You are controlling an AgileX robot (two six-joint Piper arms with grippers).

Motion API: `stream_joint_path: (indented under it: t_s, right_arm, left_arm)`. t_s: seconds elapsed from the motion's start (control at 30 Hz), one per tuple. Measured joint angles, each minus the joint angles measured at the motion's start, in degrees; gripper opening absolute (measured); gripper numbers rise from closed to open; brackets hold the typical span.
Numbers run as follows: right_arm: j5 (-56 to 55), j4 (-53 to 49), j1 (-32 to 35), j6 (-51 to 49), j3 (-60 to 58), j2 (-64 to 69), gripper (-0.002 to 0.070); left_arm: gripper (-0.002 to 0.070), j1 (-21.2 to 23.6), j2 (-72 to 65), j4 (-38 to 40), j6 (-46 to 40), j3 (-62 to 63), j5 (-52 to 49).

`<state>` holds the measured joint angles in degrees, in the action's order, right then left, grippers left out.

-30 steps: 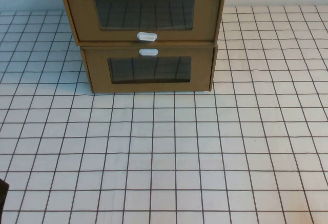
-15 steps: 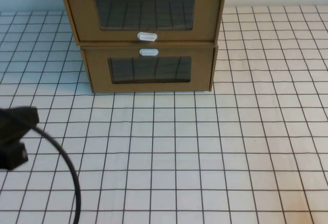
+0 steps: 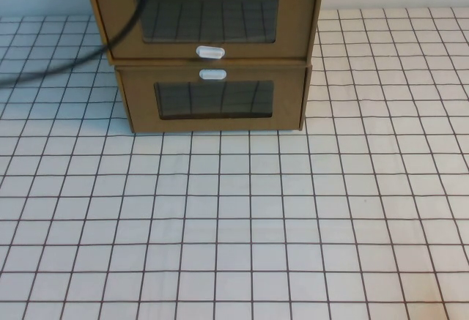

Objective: Open the shoe box
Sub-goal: 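Pull the top drawer of the cardboard box fully open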

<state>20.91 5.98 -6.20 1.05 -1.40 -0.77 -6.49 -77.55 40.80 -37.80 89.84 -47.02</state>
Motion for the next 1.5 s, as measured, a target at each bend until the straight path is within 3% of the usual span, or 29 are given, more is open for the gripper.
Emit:
stream_joint_path:
  t_s: [0.27,0.47,0.73,1.17,1.5]
  right_arm:
    - [0.0,0.0,0.0,0.0,0.0,0.0,-0.0016]
    - [0.0,0.0,0.0,0.0,0.0,0.0,-0.0016]
    - [0.0,0.0,0.0,0.0,0.0,0.0,-0.0016]
    - [-0.4,1.3,0.0,0.0,0.0,0.0,-0.0016]
    - [-13.5,23.5,0.0,0.0,0.0,0.0,-0.0016]
  left_arm:
    - [-0.0002,0.0,-23.3,1.7,1.8,29.7,-12.2]
    - [-0.0002,-2.1,-34.2,2.0,2.8,41.6,-14.4]
    - [-0.0002,-8.1,-39.4,-2.5,2.8,44.1,-13.9]
    - [-0.0002,-8.6,-40.9,-4.9,2.8,44.1,-11.1]
    - [-0.0002,-8.6,-41.0,-8.1,2.8,44.1,-10.7]
